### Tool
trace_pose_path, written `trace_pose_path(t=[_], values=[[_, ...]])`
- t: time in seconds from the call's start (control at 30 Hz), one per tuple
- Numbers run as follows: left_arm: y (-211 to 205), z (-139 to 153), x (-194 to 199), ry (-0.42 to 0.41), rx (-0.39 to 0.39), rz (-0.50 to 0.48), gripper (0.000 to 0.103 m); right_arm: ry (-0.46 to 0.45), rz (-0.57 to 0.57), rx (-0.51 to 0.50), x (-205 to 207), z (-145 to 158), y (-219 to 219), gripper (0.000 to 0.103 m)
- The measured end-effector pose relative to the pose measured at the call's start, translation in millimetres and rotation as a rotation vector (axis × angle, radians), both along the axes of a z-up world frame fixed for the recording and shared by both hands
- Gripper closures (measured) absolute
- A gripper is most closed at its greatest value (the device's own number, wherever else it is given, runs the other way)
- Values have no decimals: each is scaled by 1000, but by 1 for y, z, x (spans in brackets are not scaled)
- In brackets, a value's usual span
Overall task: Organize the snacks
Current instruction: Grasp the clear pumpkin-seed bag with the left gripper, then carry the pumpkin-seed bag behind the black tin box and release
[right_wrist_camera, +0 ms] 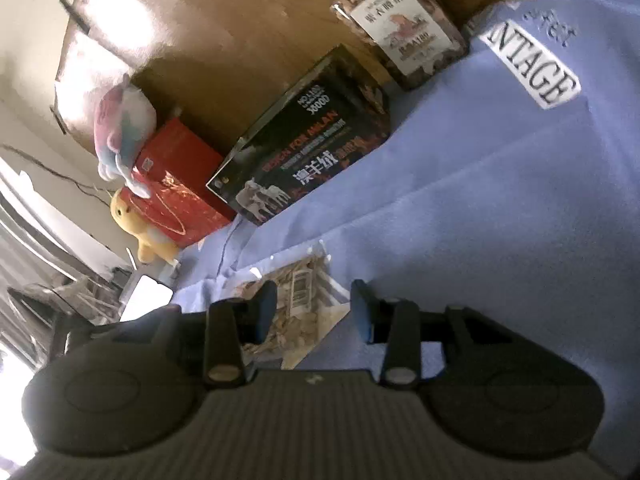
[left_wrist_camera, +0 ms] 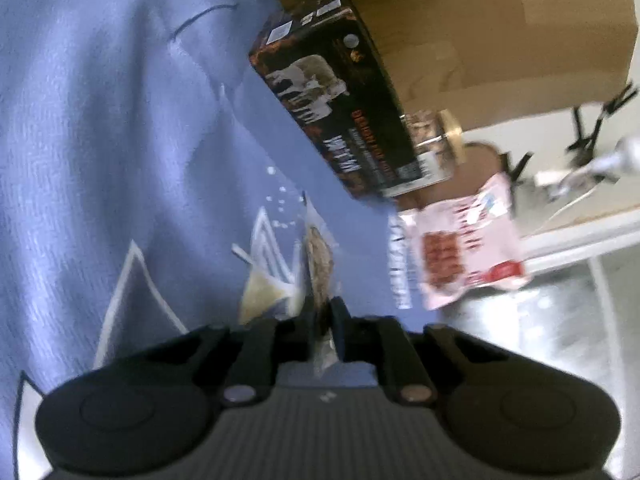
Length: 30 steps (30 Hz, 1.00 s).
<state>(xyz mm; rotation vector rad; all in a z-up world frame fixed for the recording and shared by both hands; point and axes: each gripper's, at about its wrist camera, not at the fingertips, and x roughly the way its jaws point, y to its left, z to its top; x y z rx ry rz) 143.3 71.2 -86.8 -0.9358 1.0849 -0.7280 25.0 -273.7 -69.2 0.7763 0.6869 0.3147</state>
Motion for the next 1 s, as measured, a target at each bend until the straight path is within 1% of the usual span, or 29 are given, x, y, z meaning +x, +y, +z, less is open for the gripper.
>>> trace_pose_path(t=[0.07, 0.17, 0.23, 0.3, 0.33, 0.37, 0.4, 0.43, 0.47, 0.5, 0.53, 0.63, 0.73, 0.8, 0.87, 0.93, 0.97, 1.0], values=[[4, 6, -1, -13, -56, 1, 95, -1, 4, 42, 2, -2, -3, 57], [8, 15, -2, -35, -119, -3, 95, -2, 22, 98, 6, -3, -5, 53], [8, 22, -2, -51, -135, -4, 95, -2, 31, 128, 9, -3, -5, 51], [7, 29, -1, -64, -150, -7, 95, -4, 39, 165, 10, -4, -6, 46], [6, 31, 0, -71, -156, -9, 95, -3, 47, 203, 11, -5, -8, 42], [5, 34, 2, -82, -159, -13, 95, 0, 59, 264, 12, -7, -10, 42], [3, 37, 3, -90, -151, -18, 95, 13, 80, 350, 14, -12, -13, 42], [0, 40, 6, -96, -136, -25, 95, 24, 105, 419, 17, -16, -14, 52], [-3, 44, 8, -110, -108, -25, 95, 28, 133, 463, 21, -17, -13, 76], [-6, 49, 13, -131, -57, -25, 95, 31, 145, 459, 24, -14, -12, 77], [-9, 55, 18, -151, -14, -23, 95, 16, 137, 422, 27, -7, -12, 82], [-20, 81, 37, -239, 89, -20, 91, -75, 129, 283, 44, 28, -7, 85], [-37, 113, 58, -375, 239, 18, 88, -166, 120, 117, 72, 65, 4, 85], [-49, 128, 78, -444, 350, 52, 84, -209, 115, 26, 98, 81, 13, 84], [-59, 129, 99, -479, 453, 84, 80, -226, 106, -48, 129, 87, 21, 84], [-72, 121, 115, -516, 607, 127, 74, -231, 92, -138, 157, 85, 31, 84], [-81, 116, 120, -539, 700, 153, 67, -239, 82, -207, 167, 83, 37, 81], [-87, 111, 123, -560, 762, 159, 65, -245, 67, -286, 174, 80, 44, 81]])
